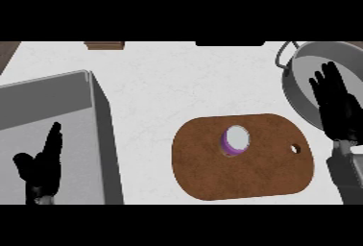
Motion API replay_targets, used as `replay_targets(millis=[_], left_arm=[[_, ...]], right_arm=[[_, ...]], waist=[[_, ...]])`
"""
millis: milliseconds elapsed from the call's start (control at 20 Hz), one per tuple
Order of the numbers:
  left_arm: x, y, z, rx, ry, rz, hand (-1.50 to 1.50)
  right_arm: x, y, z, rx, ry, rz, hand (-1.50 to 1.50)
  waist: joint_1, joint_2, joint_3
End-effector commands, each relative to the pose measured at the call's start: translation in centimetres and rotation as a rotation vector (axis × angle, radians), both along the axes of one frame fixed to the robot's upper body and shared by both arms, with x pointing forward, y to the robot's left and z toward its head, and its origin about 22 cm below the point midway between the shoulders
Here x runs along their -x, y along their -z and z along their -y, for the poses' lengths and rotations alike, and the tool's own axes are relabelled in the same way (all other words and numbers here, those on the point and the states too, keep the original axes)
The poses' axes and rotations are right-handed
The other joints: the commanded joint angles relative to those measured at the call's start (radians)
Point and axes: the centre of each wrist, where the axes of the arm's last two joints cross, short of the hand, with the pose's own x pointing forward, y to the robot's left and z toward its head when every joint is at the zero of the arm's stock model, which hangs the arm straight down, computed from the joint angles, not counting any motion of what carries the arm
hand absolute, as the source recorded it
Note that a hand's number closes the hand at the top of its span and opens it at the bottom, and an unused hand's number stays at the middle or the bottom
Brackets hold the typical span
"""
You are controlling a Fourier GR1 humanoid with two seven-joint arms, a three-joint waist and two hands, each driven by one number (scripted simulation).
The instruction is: Pick the can from the cutting board and place it in the pot
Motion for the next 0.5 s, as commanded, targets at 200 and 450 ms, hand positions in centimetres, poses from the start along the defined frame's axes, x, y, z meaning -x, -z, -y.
replay_targets(millis=[200, 450], left_arm=[[-2.6, -4.1, 2.6, -0.007, 0.086, 0.189, 0.0], [-2.9, -6.2, 3.7, 0.018, 0.127, 0.198, 0.0]], right_arm=[[2.6, -7.8, 0.8, 0.433, 0.082, 0.593, 1.5], [6.5, -2.4, 4.6, 0.639, 0.539, 0.408, -1.5]], waist=[[-0.085, -0.091, 0.017], [-0.125, -0.083, 0.017]])
